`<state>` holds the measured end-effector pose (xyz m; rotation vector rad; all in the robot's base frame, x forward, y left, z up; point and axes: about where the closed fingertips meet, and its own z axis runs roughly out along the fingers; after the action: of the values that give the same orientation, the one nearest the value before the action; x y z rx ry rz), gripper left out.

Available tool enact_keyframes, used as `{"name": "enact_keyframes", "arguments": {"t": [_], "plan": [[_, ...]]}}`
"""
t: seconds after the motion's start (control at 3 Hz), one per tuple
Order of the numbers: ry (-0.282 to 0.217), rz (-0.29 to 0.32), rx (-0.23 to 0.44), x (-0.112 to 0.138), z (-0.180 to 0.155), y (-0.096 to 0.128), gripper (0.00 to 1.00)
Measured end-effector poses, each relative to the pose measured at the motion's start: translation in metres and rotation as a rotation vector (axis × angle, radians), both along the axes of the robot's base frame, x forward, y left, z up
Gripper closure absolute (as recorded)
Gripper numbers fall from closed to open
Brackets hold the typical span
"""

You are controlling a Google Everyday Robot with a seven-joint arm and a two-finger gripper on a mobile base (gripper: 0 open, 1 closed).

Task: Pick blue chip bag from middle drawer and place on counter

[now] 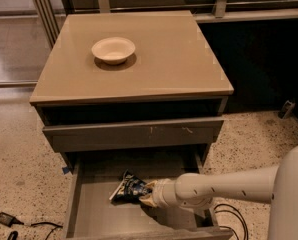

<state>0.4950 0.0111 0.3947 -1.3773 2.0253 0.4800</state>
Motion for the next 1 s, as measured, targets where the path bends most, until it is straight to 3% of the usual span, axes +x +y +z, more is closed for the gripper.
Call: {"name": "enact_keyframes", "arguments": {"t": [0.33,0.67,1.0], "plan": [[0.0,0.0,0.0,0.0,0.0,0.0,0.93],[0.0,0.0,0.0,0.0,0.0,0.0,1.0],[-0.006,0.025,0.017,0.003,0.019,0.003,1.0]]}}
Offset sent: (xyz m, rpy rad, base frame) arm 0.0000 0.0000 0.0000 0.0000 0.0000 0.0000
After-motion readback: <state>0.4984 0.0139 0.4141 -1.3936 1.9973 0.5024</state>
